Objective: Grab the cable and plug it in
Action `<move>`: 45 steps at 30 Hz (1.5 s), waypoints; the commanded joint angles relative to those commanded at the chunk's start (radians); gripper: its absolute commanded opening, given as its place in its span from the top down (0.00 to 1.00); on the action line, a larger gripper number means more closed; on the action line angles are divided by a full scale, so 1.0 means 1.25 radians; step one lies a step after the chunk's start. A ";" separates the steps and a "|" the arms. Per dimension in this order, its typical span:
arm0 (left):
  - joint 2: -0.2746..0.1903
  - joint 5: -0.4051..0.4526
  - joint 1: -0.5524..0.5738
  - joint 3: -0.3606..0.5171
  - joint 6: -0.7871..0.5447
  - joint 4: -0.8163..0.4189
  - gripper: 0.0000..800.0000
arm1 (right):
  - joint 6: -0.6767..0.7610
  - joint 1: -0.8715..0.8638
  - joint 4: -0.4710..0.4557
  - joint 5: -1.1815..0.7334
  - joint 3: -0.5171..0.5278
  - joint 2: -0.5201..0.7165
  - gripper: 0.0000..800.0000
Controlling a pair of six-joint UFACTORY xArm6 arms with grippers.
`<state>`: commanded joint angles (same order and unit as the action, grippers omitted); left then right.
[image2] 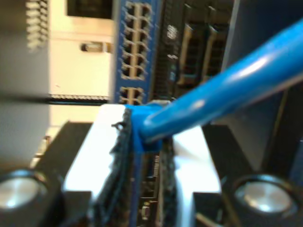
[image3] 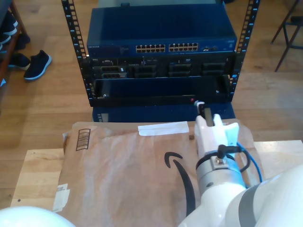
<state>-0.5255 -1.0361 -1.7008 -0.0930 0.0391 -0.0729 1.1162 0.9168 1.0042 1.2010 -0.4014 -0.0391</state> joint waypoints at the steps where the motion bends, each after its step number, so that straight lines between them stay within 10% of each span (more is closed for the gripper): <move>1: 0.000 0.000 0.000 0.001 0.000 0.000 0.00 | -0.017 -0.001 0.002 -0.010 -0.010 0.000 1.00; 26: 0.000 0.000 -0.001 0.001 0.000 0.000 0.00 | -0.211 0.005 0.043 -0.082 -0.090 0.001 1.00; 45: 0.000 0.000 -0.001 0.000 0.000 0.000 0.00 | -0.002 0.018 0.042 0.124 -0.195 -0.124 1.00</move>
<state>-0.5255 -1.0361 -1.7024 -0.0930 0.0391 -0.0729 1.1132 0.9398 1.0564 1.3560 -0.6454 -0.1941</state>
